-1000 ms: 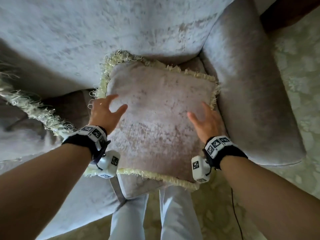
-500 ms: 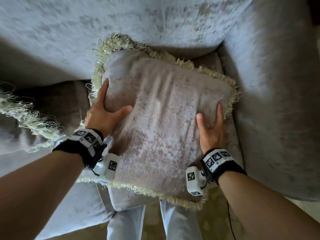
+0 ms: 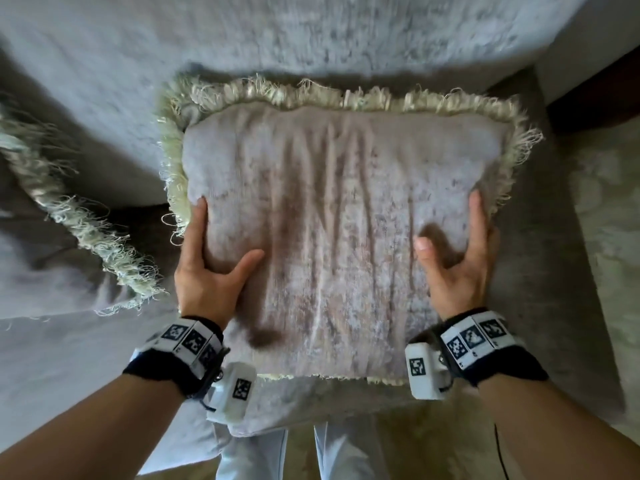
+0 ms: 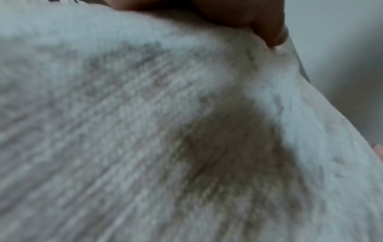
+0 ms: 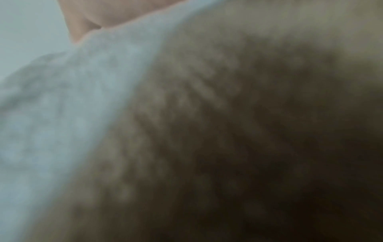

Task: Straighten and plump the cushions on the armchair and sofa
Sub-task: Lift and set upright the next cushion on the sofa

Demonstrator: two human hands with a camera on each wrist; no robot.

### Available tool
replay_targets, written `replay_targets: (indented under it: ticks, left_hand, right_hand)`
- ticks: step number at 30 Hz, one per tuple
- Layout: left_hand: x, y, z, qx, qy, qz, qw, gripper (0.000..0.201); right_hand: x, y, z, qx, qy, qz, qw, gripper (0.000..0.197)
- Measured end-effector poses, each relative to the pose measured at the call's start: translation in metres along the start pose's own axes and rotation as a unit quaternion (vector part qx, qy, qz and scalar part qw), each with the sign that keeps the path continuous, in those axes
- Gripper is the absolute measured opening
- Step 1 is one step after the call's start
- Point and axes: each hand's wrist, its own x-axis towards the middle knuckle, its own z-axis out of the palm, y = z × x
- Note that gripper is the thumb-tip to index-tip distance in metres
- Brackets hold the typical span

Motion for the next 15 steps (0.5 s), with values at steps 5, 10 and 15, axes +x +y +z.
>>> replay_targets:
  ticks: [5, 10, 15]
  left_hand:
    - [0.010, 0.014, 0.001, -0.070, 0.067, 0.055, 0.994, 0.100]
    - [0.039, 0.020, 0.011, -0.118, 0.131, 0.116, 0.977, 0.093]
    - [0.068, 0.006, 0.033, -0.127, 0.138, 0.133, 0.973, 0.090]
  right_hand:
    - [0.043, -0.031, 0.000, 0.009, 0.016, -0.165, 0.986, 0.099]
    - [0.082, -0.047, 0.019, 0.028, 0.033, -0.255, 0.966, 0.094]
    - [0.112, -0.032, 0.046, 0.055, 0.042, -0.273, 0.959, 0.092]
